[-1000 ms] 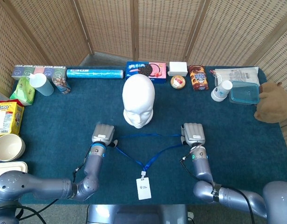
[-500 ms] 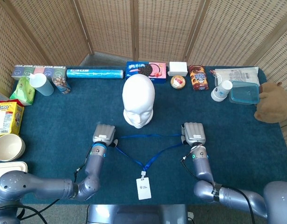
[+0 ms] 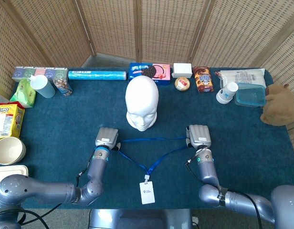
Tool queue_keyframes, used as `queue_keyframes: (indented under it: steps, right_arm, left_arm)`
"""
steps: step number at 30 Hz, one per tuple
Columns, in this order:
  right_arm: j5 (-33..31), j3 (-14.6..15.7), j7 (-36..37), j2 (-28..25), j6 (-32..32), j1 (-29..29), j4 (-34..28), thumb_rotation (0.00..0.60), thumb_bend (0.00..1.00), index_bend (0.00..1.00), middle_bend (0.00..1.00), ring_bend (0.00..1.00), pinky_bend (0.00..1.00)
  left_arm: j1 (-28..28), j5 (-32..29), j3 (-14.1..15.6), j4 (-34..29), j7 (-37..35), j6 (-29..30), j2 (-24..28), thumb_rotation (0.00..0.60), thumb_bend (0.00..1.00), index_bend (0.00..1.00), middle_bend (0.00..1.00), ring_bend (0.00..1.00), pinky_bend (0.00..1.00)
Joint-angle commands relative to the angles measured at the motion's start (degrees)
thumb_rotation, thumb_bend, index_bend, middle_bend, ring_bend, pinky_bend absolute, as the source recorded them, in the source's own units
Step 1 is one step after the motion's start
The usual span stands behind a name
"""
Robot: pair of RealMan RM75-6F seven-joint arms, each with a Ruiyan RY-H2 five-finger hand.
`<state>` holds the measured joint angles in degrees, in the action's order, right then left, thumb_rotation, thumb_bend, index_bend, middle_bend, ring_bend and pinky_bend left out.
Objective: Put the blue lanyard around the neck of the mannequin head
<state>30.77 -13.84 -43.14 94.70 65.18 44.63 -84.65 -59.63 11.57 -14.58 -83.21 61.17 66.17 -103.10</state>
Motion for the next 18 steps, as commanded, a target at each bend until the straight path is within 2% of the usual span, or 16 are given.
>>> queue_keyframes:
  steps: [1, 18]
  right_arm:
    - [0.0, 0.0, 0.0, -0.1, 0.0, 0.0, -0.1, 0.600, 0.50, 0.63, 1.00, 1.00, 1.00]
    - [0.1, -0.5, 0.5, -0.8, 0.7, -0.1, -1.2, 0.600, 0.51, 0.63, 1.00, 1.00, 1.00]
  left_arm:
    - [0.1, 0.2, 0.1, 0.2, -0.1, -0.1, 0.0, 0.428, 0.42, 0.68, 1.00, 1.00, 1.00]
    - [0.2, 1.2, 0.3, 0.5, -0.3, 0.4, -0.3, 0.427, 0.42, 0.70, 1.00, 1.00, 1.00]
